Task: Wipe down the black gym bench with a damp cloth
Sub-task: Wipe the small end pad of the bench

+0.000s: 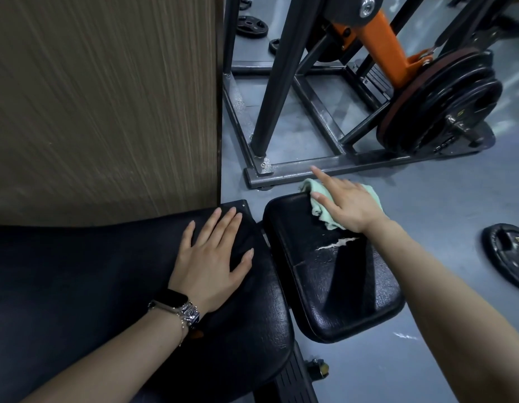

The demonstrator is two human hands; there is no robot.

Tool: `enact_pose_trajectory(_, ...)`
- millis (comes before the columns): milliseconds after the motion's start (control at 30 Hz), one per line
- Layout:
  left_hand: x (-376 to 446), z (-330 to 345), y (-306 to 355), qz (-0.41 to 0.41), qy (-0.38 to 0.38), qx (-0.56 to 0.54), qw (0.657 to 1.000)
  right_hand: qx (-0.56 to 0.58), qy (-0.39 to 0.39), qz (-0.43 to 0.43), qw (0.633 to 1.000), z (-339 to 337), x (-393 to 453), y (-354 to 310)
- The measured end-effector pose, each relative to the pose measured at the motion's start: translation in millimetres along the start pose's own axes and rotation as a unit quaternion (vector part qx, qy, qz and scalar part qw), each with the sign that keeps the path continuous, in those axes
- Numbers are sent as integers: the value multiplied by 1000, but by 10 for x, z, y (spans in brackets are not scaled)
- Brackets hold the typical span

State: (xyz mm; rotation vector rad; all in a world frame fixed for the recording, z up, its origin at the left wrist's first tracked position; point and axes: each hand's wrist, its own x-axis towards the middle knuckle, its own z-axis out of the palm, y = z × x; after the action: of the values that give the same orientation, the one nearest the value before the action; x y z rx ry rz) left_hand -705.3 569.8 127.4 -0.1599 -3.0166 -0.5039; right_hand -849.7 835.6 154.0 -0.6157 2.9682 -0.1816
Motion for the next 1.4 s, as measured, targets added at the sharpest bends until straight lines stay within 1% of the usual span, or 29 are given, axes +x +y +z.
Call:
enact_pose_trajectory(133, 2, 2, 5, 1, -3, 11, 1000, -30, 6, 5, 1000, 11, 16, -158)
enact_pose_trajectory(333, 0, -12, 8, 1, -3, 10, 1000, -63, 20, -82, 994, 54, 128, -587)
enact_pose_trajectory(467, -6, -13, 9, 0, -2, 12, 1000, -65, 7, -104, 992, 36, 141, -517)
enact_pose_trajectory(767, 0, -2, -4, 1, 1, 3, 1000, -14, -6, -11, 1000, -15, 62, -160)
enact_pose_trajectory(967, 2, 14, -10, 8, 7, 14, 1000, 64, 0, 49, 997, -8, -141, 133)
enact_pose_trajectory(1067, 8, 13, -5, 7, 3, 16, 1000, 96, 5, 58, 994, 12, -252, 150)
enact_pose_trajectory(1233, 8, 8, 0, 4, -1, 16, 1000, 100, 22, 81, 991, 27, -461, 79)
enact_pose_trajectory(1400, 8, 16, 0, 1, -2, 23, 1000, 111, 29, 124, 986, 32, -766, 47)
